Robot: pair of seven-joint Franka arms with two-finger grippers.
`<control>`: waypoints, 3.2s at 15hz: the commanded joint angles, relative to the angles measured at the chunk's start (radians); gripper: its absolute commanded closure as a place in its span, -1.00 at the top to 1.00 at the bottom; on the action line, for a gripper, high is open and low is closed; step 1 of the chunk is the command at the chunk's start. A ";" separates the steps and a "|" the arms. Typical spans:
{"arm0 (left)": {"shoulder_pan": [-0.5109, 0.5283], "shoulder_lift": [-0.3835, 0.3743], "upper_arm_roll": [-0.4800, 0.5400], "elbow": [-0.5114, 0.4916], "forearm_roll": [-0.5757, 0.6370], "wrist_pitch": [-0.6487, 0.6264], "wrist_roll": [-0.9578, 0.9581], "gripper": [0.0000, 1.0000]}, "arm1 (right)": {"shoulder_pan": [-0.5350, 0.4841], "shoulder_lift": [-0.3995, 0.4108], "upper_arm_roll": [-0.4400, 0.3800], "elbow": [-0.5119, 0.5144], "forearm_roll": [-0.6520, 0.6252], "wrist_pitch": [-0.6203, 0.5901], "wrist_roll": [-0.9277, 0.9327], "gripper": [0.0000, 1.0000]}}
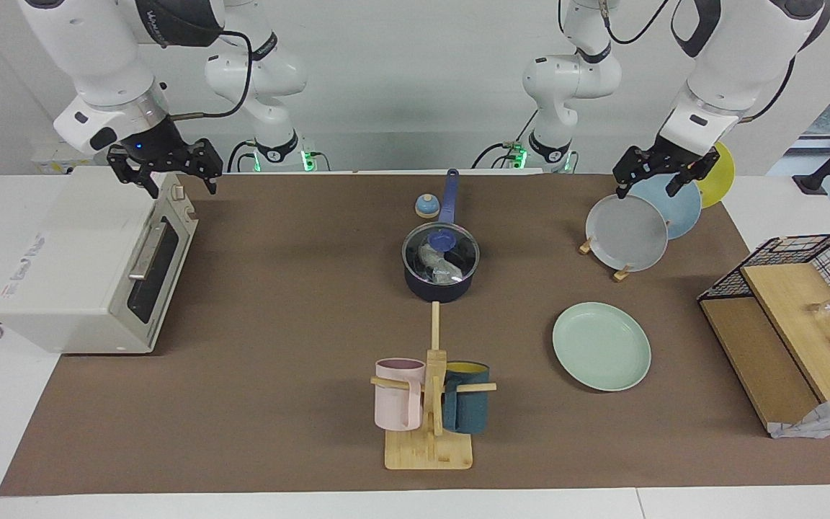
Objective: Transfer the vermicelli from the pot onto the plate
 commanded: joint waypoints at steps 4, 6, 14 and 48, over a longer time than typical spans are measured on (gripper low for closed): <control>0.009 -0.015 -0.004 -0.007 -0.006 -0.006 -0.002 1.00 | -0.009 0.004 0.010 0.008 0.026 -0.010 0.055 1.00; 0.009 -0.015 -0.004 -0.007 -0.006 -0.006 -0.001 1.00 | -0.009 0.003 0.012 0.010 0.027 -0.016 0.053 1.00; 0.009 -0.015 -0.004 -0.007 -0.006 -0.007 -0.002 1.00 | 0.017 0.100 0.288 0.106 0.064 0.010 0.345 1.00; 0.029 -0.016 -0.002 -0.021 -0.006 0.037 -0.005 1.00 | 0.468 0.426 0.298 0.031 -0.108 0.450 0.450 1.00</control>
